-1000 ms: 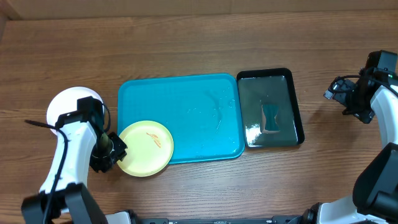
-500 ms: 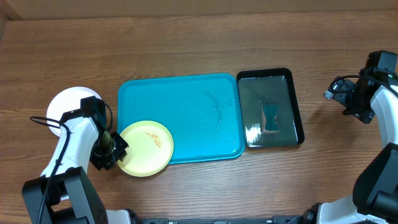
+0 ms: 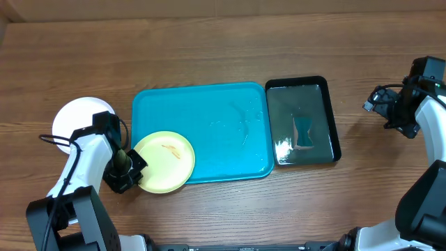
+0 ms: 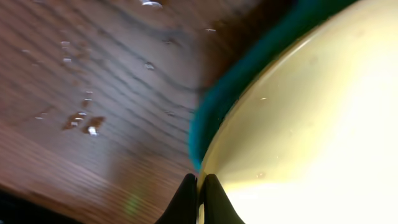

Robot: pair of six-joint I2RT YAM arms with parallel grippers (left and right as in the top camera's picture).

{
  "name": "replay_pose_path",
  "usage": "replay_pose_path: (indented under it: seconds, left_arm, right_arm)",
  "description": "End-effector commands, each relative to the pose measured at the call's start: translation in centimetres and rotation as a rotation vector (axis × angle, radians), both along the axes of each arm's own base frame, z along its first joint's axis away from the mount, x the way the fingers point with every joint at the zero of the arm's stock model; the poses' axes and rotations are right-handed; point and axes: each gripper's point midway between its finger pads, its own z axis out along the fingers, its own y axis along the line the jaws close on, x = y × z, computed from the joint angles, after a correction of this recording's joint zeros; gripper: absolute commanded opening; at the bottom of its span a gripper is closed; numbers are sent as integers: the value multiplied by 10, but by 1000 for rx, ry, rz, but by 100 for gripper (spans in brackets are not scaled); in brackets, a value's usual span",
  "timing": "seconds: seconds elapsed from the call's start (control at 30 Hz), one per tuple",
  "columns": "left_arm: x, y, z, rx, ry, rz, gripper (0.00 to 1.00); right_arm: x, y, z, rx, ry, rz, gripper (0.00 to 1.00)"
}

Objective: Clean dirty plates on tray and stack at the side
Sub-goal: 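Drag the yellow plate onto the teal tray center with the left gripper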

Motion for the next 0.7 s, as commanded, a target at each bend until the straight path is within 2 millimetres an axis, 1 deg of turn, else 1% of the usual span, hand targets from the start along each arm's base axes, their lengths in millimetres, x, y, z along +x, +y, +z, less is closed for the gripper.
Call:
replay_pose_path:
  seconds: [0.0, 0.13, 0.2, 0.23, 0.27, 0.43, 0.47, 0.53, 0.67]
  left_arm:
    - [32, -19, 15, -137, -115, -27, 4]
    - [62, -47, 25, -283, -250, -71, 4]
    - [73, -57, 27, -297, -296, -107, 4]
    - [77, -61, 27, -295, -311, -130, 4]
    - [84, -70, 27, -289, -339, -174, 4]
    - [106, -99, 27, -224, -421, -326, 4]
    - [112, -109, 28, -210, -449, -364, 4]
    - [119, -122, 29, -190, -485, -411, 4]
    - [125, -129, 29, -120, -506, -412, 4]
  right_arm:
    - [4, -2, 4, -3, -17, -10, 100]
    - [4, -2, 4, -3, -17, -10, 100]
    - [4, -2, 4, -3, -17, -10, 100]
    - [4, -2, 4, -3, -17, -10, 100]
    - [4, -2, 4, -3, -17, -10, 100]
    - [4, -2, 4, -3, -17, -10, 100]
    - [4, -2, 4, -3, -17, -10, 100]
    - [4, -2, 4, -3, -17, -10, 100]
    - [4, -2, 4, -3, -17, -10, 100]
